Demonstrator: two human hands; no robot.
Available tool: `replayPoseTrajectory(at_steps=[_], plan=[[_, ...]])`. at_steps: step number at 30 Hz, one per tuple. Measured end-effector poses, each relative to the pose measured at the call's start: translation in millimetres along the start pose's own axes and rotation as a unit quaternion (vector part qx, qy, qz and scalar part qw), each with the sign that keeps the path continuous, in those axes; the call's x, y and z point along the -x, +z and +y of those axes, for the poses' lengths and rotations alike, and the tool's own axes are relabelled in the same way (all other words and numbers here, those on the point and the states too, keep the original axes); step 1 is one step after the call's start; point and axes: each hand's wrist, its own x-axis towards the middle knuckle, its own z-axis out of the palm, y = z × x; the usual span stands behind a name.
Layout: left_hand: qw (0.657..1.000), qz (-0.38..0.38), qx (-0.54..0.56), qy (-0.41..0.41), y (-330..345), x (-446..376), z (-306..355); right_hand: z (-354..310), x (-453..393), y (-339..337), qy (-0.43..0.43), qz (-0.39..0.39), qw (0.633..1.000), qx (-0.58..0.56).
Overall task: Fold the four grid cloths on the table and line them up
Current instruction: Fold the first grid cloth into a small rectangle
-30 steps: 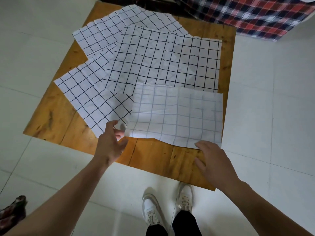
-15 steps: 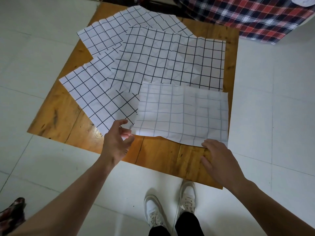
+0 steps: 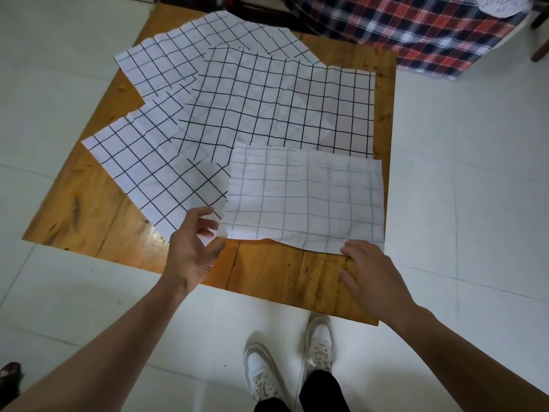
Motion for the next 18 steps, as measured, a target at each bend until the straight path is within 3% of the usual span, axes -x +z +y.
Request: replayPoseTrajectory(at_steps=[9, 13, 18], plan=[[0.998, 0.02, 0.054, -0.028, 3.1, -1.4, 7.8, 1.6, -0.1, 2.0, 0.004, 0.002, 1.0, -0.012], [0.997, -0.04, 0.015, -0.064, 2.5, -0.5, 9.0, 1.6, 0.4, 2.3, 0.002, 0.004, 1.0, -0.007], [0.997, -0.035, -0.029, -0.062, -1.9, -1.4, 9.4, 2.4, 0.2, 0.0, -0.004, 0.0, 1.0, 0.0]])
